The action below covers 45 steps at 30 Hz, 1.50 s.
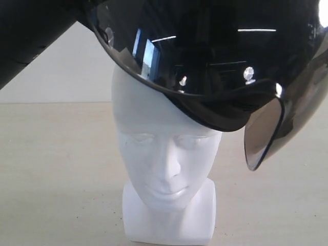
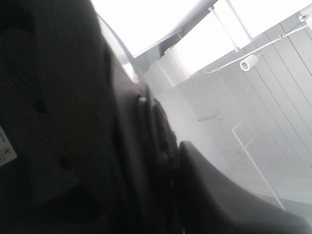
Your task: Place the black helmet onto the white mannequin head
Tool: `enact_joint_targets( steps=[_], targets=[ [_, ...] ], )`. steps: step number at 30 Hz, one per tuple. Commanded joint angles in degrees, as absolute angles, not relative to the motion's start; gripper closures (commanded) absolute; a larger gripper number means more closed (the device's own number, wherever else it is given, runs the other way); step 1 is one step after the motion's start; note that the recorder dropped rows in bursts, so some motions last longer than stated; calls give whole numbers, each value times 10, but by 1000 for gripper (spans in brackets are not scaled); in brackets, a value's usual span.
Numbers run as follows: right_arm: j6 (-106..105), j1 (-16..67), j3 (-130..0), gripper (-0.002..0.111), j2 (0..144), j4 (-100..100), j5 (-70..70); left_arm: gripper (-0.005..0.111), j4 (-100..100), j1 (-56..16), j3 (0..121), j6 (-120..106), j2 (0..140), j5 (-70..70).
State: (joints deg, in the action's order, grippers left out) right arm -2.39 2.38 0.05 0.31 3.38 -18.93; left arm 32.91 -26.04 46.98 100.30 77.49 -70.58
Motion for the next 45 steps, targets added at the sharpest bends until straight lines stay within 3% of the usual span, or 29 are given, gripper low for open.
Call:
enact_joint_targets(
  steps=[1,18,45],
  targets=[
    [-25,23,0,109,0,31,-185,102,310,-252,478,963,773,-700],
    [-25,23,0,109,0,31,-185,102,345,-253,528,933,766,-700],
    [-25,23,0,109,0,31,-186,102,238,-253,585,1019,770,-694]
  ],
)
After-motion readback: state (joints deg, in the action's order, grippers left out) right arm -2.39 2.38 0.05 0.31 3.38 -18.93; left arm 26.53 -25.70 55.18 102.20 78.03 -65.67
